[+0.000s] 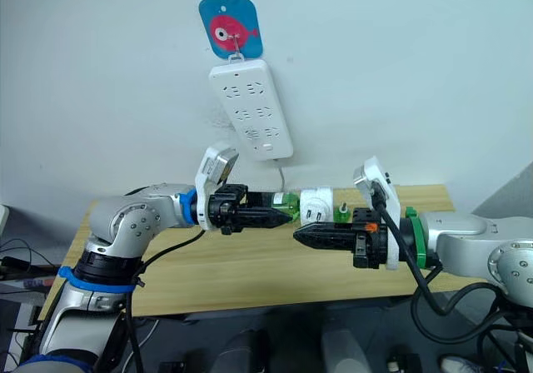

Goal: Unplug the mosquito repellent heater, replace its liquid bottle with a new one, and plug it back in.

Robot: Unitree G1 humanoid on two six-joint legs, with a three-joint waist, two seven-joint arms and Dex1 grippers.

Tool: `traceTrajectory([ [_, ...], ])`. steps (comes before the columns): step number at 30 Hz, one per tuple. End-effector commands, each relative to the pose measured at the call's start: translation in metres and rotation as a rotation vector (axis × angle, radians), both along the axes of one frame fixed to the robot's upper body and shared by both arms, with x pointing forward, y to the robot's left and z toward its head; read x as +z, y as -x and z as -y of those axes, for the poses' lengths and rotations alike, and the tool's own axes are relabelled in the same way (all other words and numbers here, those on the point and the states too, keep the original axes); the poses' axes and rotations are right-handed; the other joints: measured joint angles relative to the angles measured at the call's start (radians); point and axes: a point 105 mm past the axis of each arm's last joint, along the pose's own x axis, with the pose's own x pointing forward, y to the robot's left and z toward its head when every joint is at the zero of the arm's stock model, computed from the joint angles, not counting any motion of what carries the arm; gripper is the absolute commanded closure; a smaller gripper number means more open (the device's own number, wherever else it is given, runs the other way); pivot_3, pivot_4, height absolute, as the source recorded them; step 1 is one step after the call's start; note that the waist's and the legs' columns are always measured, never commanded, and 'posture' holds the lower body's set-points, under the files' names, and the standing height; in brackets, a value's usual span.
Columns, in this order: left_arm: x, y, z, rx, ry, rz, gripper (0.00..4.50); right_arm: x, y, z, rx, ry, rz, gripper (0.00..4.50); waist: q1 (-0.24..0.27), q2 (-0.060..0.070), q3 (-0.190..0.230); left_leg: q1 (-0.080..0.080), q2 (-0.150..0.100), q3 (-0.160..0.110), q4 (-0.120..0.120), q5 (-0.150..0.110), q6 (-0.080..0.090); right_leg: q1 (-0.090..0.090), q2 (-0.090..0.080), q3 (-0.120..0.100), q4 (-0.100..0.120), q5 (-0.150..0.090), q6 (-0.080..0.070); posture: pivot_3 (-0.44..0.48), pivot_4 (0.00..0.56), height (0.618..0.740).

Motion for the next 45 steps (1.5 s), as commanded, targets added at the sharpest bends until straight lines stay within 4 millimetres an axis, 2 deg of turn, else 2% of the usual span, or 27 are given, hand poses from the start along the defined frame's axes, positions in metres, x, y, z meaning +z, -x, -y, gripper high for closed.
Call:
traceTrajectory([
  [1,0.008,0.011,0.002,-0.058,0.013,0.064,2.2,0.01,-0.004,-0.002,-0.021,-0.048,0.019,4.5,0.0,0.0,0.0,0.0,0.0,0.0,0.0,0.0,0.0,0.0,0.0,0.0,0.0,0.0,0.0,-0.229,0.157,0.74],
  [12,0.005,0.02,0.001,-0.115,-0.012,0.082,2.2,0.013,-0.013,0.003,-0.081,-0.099,-0.066,4.5,0.0,0.0,0.0,0.0,0.0,0.0,0.0,0.0,0.0,0.0,0.0,0.0,0.0,0.0,0.0,-0.23,0.155,0.74],
  [33,0.005,0.026,0.002,-0.146,-0.013,0.085,2.2,0.001,-0.023,0.006,-0.163,-0.071,-0.154,4.5,0.001,0.0,0.0,0.0,0.0,0.0,0.0,0.0,0.0,0.0,0.0,0.0,0.0,0.0,0.0,-0.229,0.161,0.74],
  [36,0.004,0.022,0.002,-0.122,-0.007,0.066,2.2,0.01,-0.019,0.004,-0.13,-0.111,-0.135,4.5,0.001,0.0,0.0,0.0,0.0,0.0,0.0,0.0,0.0,0.0,0.0,0.0,0.0,0.0,0.0,-0.229,0.161,0.74],
  [38,-0.002,0.015,-0.002,-0.077,-0.006,0.023,2.2,0.023,-0.013,0.003,-0.092,-0.141,-0.087,4.5,0.001,0.0,0.0,0.0,0.0,0.0,0.0,0.0,0.0,0.0,0.0,0.0,0.0,0.0,0.0,-0.245,0.161,0.74],
  [42,-0.01,0.0,-0.007,0.015,0.039,-0.079,2.2,0.036,-0.011,0.014,-0.132,-0.153,-0.024,4.5,0.0,0.0,0.0,0.0,0.0,0.0,0.0,0.0,0.0,0.0,0.0,0.0,0.0,0.0,0.0,-0.272,0.163,0.74],
  [45,-0.001,-0.013,-0.002,0.077,0.162,-0.193,2.2,0.038,-0.016,0.029,-0.278,-0.151,0.037,3.99,0.004,-0.001,0.0,-0.001,0.0,0.0,0.0,0.0,0.0,0.0,0.0,0.0,-0.001,0.0,0.0,-0.291,0.166,0.74],
])
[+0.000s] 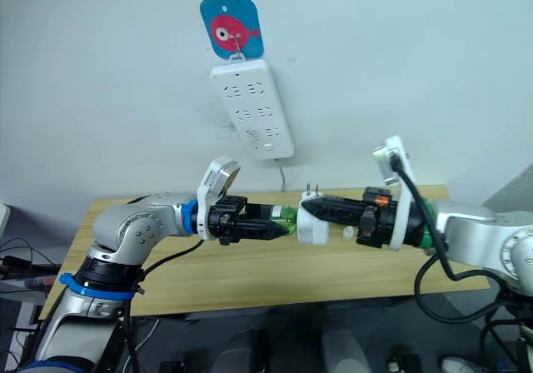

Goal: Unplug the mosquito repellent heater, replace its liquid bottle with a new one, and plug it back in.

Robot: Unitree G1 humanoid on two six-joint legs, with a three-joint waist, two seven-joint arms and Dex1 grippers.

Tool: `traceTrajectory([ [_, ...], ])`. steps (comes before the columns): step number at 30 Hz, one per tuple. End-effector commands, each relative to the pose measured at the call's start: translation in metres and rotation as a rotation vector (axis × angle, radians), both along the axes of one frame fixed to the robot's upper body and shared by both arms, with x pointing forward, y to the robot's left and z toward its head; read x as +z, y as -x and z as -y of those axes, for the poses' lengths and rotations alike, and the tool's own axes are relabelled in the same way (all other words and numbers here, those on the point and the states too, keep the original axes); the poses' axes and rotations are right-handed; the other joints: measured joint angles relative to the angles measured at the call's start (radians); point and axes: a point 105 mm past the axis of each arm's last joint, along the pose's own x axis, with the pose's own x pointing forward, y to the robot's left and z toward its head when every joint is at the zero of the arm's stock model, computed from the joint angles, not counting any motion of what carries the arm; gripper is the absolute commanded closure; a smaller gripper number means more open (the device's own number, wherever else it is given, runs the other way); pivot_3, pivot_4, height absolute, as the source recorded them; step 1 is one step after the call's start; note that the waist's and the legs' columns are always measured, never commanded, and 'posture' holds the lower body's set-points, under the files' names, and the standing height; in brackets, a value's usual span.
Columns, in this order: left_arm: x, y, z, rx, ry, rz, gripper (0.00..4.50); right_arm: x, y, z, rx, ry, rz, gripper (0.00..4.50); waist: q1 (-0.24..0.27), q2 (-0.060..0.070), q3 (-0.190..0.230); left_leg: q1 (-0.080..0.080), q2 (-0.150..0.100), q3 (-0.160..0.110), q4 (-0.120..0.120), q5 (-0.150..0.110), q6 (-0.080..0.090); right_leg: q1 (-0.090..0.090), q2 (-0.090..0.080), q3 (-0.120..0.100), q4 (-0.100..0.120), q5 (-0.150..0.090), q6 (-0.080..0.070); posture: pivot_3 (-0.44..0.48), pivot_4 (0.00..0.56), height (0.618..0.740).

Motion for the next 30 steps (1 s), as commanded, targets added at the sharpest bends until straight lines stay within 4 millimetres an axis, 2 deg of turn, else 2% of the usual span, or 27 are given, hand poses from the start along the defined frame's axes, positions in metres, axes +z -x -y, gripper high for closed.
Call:
traceTrajectory([
  [1,0.018,-0.01,0.002,0.055,0.137,-0.081,2.2,0.014,0.0,0.012,-0.133,-0.04,0.085,3.62,0.0,-0.001,0.0,-0.001,0.0,-0.001,0.0,0.0,0.0,0.0,0.0,-0.001,-0.001,0.0,0.0,-0.294,0.166,0.74],
  [5,0.021,-0.019,0.0,0.117,0.243,-0.234,2.2,-0.002,-0.001,0.029,-0.299,-0.027,0.083,2.24,-0.008,-0.001,0.0,-0.001,0.0,0.0,0.0,0.0,0.0,0.0,0.0,0.001,-0.001,0.0,0.0,-0.325,0.167,0.74],
  [9,0.026,-0.015,0.005,0.094,0.317,-0.335,2.2,-0.024,-0.004,0.041,-0.472,-0.068,0.044,0.79,-0.019,-0.001,-0.001,-0.001,0.0,-0.001,0.0,0.0,0.0,0.0,0.001,0.001,0.0,-0.001,0.001,-0.339,0.17,0.74],
  [11,0.028,-0.011,0.008,0.069,0.335,-0.377,2.2,-0.029,-0.006,0.042,-0.547,-0.147,0.01,0.09,-0.027,-0.001,-0.001,-0.001,-0.001,0.0,0.0,0.0,0.0,0.0,0.001,0.001,0.0,-0.001,0.002,-0.344,0.171,0.74],
  [17,0.033,-0.016,0.012,0.07,0.412,-0.473,2.2,-0.031,-0.012,0.027,-0.612,-0.367,-0.072,0.0,-0.058,-0.001,-0.002,0.0,-0.001,-0.001,0.0,0.0,0.0,0.001,0.001,0.002,0.001,-0.001,0.003,-0.355,0.171,0.74],
  [30,0.034,-0.013,0.022,0.064,0.485,-0.599,2.2,-0.019,-0.021,-0.007,-0.53,-0.484,-0.076,0.0,-0.071,0.0,-0.002,0.0,-0.001,-0.002,0.0,0.0,0.0,0.001,0.002,0.002,0.001,-0.002,0.003,-0.354,0.162,0.74],
])
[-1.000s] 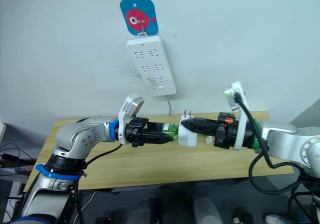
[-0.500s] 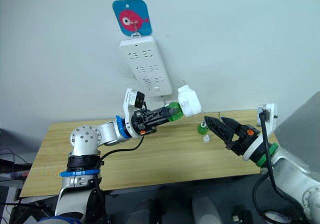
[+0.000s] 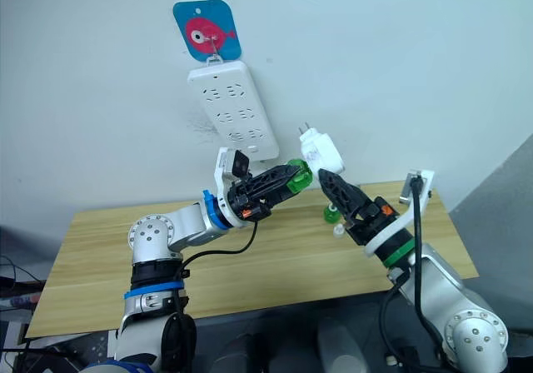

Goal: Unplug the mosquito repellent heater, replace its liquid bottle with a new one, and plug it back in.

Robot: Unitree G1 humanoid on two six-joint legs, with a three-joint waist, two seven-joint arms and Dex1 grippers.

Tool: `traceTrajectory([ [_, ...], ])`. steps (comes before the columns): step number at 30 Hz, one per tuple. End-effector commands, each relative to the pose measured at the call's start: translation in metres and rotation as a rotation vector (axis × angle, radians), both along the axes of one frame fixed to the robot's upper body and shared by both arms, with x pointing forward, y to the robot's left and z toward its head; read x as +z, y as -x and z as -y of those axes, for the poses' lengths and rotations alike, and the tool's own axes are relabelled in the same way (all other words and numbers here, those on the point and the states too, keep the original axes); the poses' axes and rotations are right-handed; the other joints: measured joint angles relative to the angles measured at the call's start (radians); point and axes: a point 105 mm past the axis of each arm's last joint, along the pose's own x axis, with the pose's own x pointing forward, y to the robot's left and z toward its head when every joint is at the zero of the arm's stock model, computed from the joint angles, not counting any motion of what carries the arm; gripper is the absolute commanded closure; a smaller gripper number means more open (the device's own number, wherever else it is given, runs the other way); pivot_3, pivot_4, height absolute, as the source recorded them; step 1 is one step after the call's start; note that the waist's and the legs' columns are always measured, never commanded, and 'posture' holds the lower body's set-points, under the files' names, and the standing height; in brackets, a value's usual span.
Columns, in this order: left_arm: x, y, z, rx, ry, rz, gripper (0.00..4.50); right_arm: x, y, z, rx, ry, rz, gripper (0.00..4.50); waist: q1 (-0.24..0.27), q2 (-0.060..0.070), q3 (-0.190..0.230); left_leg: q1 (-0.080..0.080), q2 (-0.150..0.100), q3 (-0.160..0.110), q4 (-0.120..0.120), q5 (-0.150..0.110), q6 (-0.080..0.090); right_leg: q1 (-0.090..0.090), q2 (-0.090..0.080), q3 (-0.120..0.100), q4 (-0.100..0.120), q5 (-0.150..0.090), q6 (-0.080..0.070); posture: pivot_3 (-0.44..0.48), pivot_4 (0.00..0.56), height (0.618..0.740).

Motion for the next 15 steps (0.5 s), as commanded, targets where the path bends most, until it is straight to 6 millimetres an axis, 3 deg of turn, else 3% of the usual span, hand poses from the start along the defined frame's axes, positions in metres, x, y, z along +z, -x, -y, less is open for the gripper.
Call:
traceTrajectory([
  [1,0.009,0.006,0.001,-0.032,0.059,-0.002,2.2,0.013,-0.003,-0.005,0.004,-0.037,0.058,0.0,-0.002,0.0,0.0,0.0,0.0,0.0,0.0,0.0,0.0,0.0,0.0,0.0,0.0,0.0,0.0,-0.354,0.162,0.74],
  [10,0.012,0.01,0.002,-0.046,0.069,-0.027,2.2,0.03,-0.011,-0.009,0.03,-0.123,0.112,0.0,-0.004,0.0,-0.001,0.0,0.0,-0.001,0.0,0.0,0.0,0.0,0.0,0.0,0.0,0.0,0.0,-0.333,0.155,0.74],
  [13,0.013,0.01,0.002,-0.045,0.07,-0.031,2.2,0.032,-0.01,-0.014,0.052,-0.137,0.117,0.52,-0.005,0.0,-0.001,0.0,0.0,-0.001,0.0,0.0,0.0,0.0,0.0,0.0,0.0,0.0,0.0,-0.333,0.155,0.74],
  [15,0.013,0.012,0.002,-0.049,0.072,-0.034,2.2,0.033,-0.009,-0.016,0.065,-0.144,0.117,1.18,-0.005,0.001,-0.001,0.0,0.0,-0.001,0.0,0.0,0.0,0.0,0.0,0.0,0.0,0.0,0.0,-0.325,0.151,0.74],
])
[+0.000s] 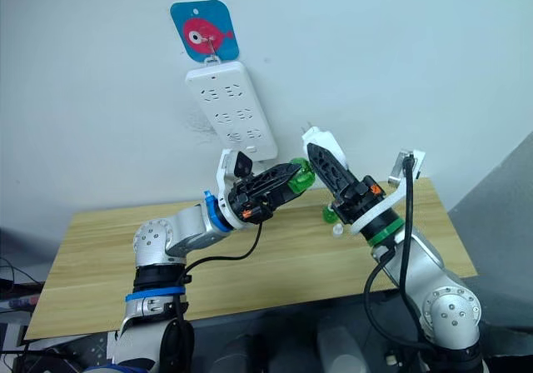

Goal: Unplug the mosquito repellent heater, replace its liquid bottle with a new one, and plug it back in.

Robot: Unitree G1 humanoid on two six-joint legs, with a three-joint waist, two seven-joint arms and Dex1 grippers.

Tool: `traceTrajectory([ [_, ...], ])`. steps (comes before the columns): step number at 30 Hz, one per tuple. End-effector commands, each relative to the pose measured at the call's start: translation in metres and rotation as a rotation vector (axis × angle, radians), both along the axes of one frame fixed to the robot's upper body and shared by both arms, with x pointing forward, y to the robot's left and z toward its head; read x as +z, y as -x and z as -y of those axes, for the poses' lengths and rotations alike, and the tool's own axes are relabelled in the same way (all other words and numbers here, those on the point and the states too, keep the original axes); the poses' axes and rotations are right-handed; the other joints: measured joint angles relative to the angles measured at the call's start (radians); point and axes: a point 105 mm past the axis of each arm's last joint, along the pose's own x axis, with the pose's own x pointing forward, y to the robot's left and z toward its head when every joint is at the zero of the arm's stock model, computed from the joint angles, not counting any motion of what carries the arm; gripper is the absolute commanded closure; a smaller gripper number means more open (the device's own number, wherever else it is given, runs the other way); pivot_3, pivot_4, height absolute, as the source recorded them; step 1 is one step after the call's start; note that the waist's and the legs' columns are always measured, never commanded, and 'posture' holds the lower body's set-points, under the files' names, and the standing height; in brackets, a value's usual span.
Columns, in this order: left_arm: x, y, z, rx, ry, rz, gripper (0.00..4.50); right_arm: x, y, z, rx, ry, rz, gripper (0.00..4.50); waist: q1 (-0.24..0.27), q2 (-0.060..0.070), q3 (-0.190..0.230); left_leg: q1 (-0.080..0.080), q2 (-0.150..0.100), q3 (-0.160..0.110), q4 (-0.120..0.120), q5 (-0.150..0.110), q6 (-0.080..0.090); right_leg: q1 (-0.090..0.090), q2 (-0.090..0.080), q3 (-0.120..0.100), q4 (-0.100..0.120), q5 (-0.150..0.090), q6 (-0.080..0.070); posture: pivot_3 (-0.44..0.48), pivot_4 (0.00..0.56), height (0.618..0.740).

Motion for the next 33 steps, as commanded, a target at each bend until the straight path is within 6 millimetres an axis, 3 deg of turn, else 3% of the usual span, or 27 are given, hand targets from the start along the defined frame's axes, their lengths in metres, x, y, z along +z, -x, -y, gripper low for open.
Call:
traceTrajectory([
  [1,0.009,0.006,0.001,-0.018,0.02,0.028,2.2,0.014,0.008,-0.006,0.039,-0.037,0.059,1.51,0.0,0.0,0.0,0.0,0.0,0.0,0.0,0.0,0.0,0.0,0.0,0.0,0.0,0.0,0.0,-0.325,0.151,0.74],
  [10,0.008,0.006,-0.003,-0.033,0.037,-0.029,2.2,0.017,0.01,-0.009,0.063,-0.061,0.067,1.52,0.0,0.0,-0.001,0.0,0.0,0.0,0.0,0.0,0.0,0.0,0.0,0.0,0.0,0.0,0.0,-0.32,0.152,0.74],
  [17,-0.006,0.01,-0.017,0.038,-0.144,0.076,0.0,0.017,0.009,-0.002,0.033,-0.06,0.068,1.52,-0.002,0.002,-0.002,0.0,0.0,0.0,0.0,0.0,0.0,0.0,0.0,0.0,0.001,0.0,0.0,-0.307,0.153,0.74],
  [20,-0.019,0.005,-0.036,0.179,-0.338,0.203,0.0,0.015,0.006,0.004,-0.006,0.023,0.082,1.52,-0.002,0.002,-0.002,0.0,0.0,0.0,0.0,0.0,0.0,-0.001,0.0,0.0,0.001,0.0,0.0,-0.292,0.154,0.74],
  [24,-0.037,-0.007,-0.064,0.44,-0.66,0.506,0.0,0.008,0.007,0.002,-0.029,0.358,0.178,1.52,0.002,0.004,-0.003,0.001,0.0,0.001,-0.002,0.0,0.0,-0.001,0.0,0.001,0.001,0.0,0.0,-0.275,0.159,0.74],
  [26,-0.039,-0.011,-0.078,0.539,-0.74,0.612,0.0,0.007,0.008,-0.002,-0.026,0.478,0.229,1.52,0.009,0.004,-0.003,0.001,0.0,0.002,-0.002,0.0,0.0,-0.001,0.0,0.002,0.0,0.0,-0.001,-0.263,0.161,0.74],
  [30,-0.034,-0.023,-0.119,0.79,-0.861,0.692,0.0,0.01,0.014,-0.011,0.0,0.725,0.373,1.52,0.024,0.004,-0.003,0.001,0.001,0.003,-0.002,0.0,0.0,-0.002,-0.001,0.002,0.0,-0.001,-0.001,-0.244,0.165,0.74],
  [33,-0.032,-0.034,-0.141,0.876,-0.925,0.715,0.0,0.012,0.014,-0.012,0.0,0.819,0.428,1.52,0.034,0.004,-0.003,0.0,0.002,0.001,-0.002,0.0,0.0,-0.002,-0.002,0.001,-0.001,0.0,-0.001,-0.236,0.166,0.74],
])
